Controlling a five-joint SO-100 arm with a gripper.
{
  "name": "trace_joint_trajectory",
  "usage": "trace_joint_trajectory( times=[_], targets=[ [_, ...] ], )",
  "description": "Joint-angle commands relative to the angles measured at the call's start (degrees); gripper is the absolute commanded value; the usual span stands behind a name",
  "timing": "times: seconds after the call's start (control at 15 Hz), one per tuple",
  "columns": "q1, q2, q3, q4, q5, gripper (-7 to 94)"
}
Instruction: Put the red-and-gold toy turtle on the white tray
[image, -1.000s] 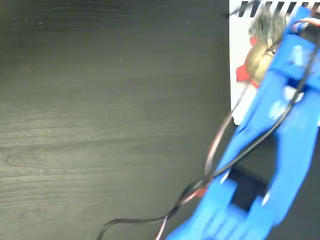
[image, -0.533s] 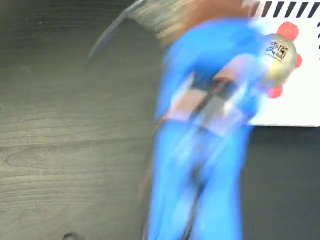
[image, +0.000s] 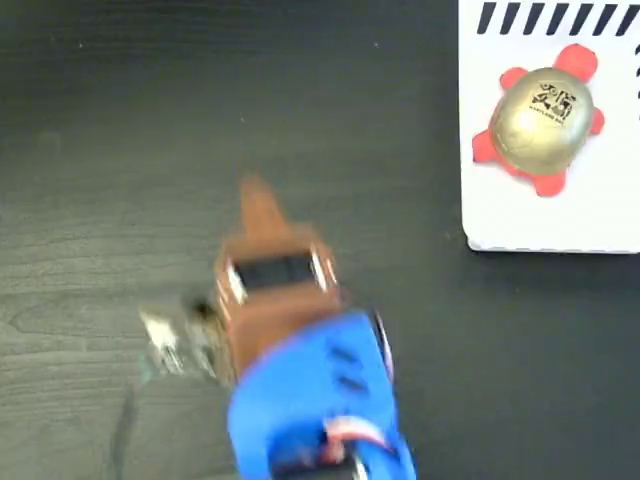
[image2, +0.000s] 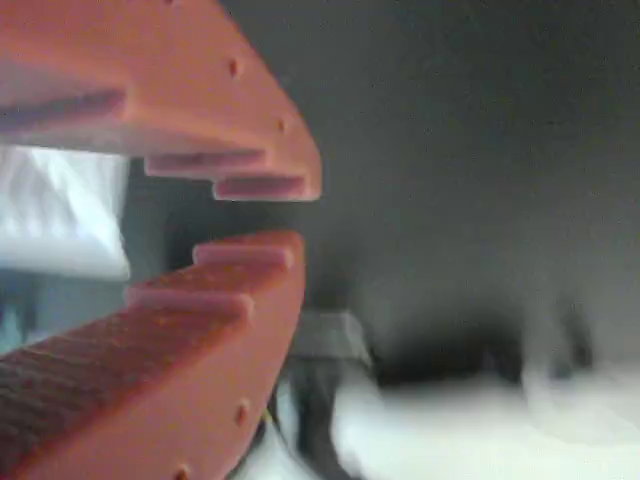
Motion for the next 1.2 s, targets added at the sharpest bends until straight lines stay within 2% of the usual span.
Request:
trace_joint_trajectory(
  times=[0.0, 0.27, 1.13],
  targets=[
    [0.4, 7.3, 2.5, 10.5, -0.3, 0],
    [0.8, 12.3, 4.9, 23.6, 1.1, 0],
    [1.7, 15.2, 7.2, 24.2, 2.3, 0]
  ],
)
